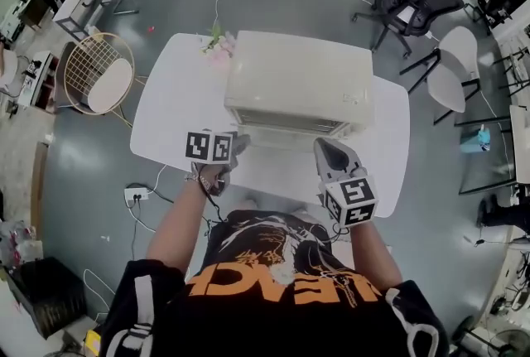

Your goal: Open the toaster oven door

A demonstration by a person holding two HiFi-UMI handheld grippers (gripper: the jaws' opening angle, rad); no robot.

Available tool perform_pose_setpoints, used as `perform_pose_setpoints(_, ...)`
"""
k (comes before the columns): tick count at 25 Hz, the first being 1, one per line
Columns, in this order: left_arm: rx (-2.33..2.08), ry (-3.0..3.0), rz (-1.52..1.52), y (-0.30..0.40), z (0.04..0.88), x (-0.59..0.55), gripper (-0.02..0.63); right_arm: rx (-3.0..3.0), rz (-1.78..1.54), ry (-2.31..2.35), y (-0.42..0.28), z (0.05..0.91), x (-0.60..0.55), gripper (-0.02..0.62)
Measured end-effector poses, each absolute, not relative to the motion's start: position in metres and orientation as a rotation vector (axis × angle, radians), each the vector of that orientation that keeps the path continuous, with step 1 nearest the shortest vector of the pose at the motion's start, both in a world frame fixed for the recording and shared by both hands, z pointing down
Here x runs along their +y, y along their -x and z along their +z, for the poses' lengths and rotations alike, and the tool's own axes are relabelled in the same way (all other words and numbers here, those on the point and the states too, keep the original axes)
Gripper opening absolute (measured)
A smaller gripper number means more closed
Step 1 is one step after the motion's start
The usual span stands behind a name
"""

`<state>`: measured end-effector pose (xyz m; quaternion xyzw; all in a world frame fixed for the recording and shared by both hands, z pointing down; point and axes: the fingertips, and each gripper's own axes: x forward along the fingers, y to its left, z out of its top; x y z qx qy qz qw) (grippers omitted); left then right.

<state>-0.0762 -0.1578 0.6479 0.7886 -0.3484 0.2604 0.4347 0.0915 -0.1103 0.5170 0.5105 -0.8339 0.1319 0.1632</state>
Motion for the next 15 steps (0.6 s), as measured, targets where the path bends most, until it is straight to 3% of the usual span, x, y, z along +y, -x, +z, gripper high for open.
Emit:
perform_pose_setpoints(10, -0.843, -1.836, 0.918, 0.096, 0.736, -0.069, 0.137, -1.955, 0.805, -1.101, -0.108, 0.671, -0.088, 0.013)
perform_pose_setpoints(15, -0.865, -1.819, 0.891, 0.098, 0.768, -0.049, 0.127, -1.777, 0.917, -0.934, -0.118, 0.736, -0.054, 0.013)
